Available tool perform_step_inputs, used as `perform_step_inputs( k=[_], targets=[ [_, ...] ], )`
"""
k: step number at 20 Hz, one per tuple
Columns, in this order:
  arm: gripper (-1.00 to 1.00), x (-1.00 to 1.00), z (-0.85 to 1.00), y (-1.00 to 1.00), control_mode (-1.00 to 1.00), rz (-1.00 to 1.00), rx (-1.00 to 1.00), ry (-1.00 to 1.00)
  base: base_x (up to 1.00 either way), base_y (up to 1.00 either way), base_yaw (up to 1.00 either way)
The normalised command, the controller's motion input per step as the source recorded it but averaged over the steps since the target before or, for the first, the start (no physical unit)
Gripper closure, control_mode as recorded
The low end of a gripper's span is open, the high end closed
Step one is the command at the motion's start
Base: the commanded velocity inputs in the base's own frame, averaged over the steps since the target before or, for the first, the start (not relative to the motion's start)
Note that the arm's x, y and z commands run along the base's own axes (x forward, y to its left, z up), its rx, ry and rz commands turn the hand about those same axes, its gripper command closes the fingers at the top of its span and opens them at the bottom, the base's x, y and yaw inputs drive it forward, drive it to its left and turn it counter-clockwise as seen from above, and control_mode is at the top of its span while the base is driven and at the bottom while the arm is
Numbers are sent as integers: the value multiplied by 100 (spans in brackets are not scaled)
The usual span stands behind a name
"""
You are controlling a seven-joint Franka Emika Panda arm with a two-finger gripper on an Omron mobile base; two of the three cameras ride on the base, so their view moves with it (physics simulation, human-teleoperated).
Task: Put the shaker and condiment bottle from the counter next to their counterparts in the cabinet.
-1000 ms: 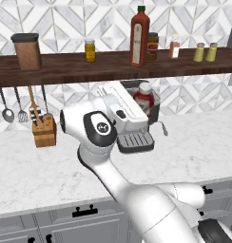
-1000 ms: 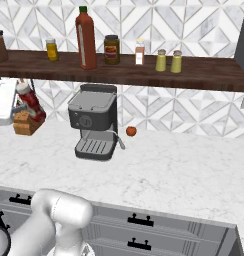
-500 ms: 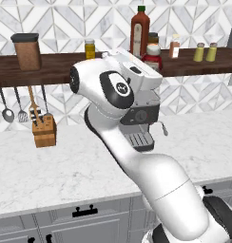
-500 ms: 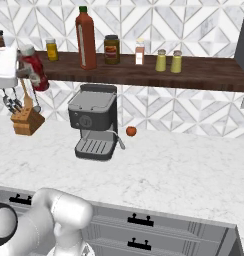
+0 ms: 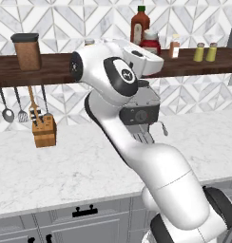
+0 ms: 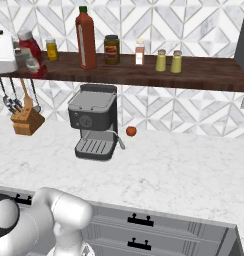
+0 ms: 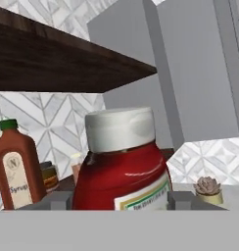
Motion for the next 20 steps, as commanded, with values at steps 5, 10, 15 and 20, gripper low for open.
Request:
perform_step_inputs(
  k=[5,10,15,20],
  targets=[
    [100,95,10,0,-100,9,3,5,0,0,0],
    [100,99,0,12,-100,8,6,12,0,0,0],
    [100,64,0,35,-100,4,0,5,0,0,0],
    [100,50,0,21,-100,1,0,5,0,0,0]
  ],
)
